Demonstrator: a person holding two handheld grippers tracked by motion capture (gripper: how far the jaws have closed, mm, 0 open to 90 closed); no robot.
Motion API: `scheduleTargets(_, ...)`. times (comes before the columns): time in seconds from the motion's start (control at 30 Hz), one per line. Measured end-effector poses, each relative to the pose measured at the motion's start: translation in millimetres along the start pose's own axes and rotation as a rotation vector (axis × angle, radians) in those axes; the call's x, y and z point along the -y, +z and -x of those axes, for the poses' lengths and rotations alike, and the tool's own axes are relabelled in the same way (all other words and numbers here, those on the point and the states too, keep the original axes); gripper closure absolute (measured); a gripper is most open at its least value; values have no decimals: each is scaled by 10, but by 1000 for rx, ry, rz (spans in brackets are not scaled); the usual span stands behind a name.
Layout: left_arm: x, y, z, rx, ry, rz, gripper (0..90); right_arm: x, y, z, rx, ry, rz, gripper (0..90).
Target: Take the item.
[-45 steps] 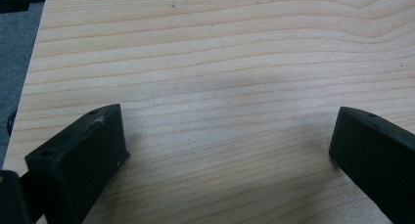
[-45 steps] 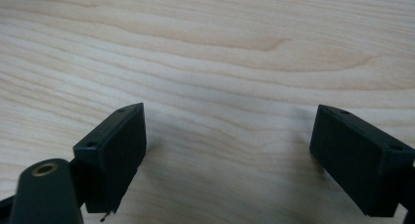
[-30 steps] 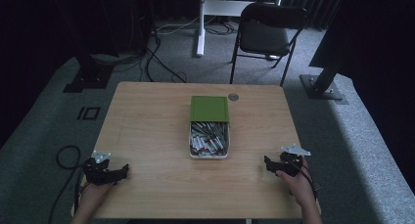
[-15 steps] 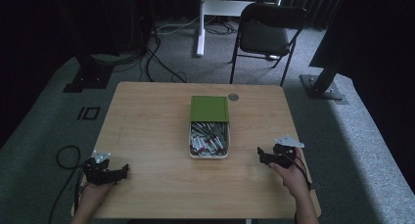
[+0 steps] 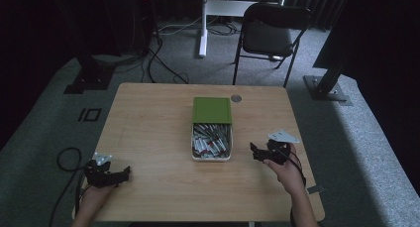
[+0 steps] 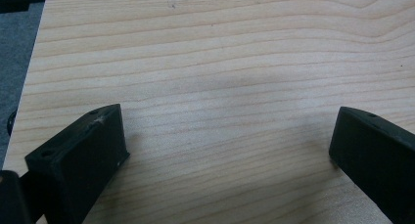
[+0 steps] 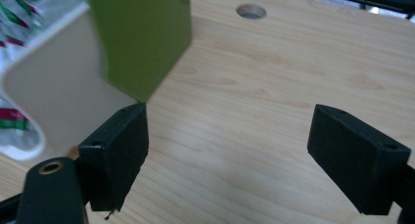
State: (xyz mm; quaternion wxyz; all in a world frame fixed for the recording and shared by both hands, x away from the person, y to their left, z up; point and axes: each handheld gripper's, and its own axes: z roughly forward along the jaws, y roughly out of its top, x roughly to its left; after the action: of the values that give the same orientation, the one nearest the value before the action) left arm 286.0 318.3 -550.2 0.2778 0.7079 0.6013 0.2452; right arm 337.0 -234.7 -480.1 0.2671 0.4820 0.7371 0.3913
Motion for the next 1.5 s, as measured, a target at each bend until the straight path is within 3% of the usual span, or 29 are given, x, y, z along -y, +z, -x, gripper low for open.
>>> scheduleTargets(0.77, 0, 0, 0, 0, 0, 0, 13, -411, 38, -469, -107, -64, 71, 157)
scheduleTargets(0.9, 0, 0, 0, 0, 0, 0, 12, -490, 62, -609, -136, -86, 81, 157)
scheduleTargets(1.23, -1, 1, -1, -1, 0, 2, 13, -565, 92, -824, -184, -118, 98, 170)
scheduleTargets(1.5, 0, 1, 1, 0, -2, 2, 13, -539, 139, -1035, -220, -158, 79, 228)
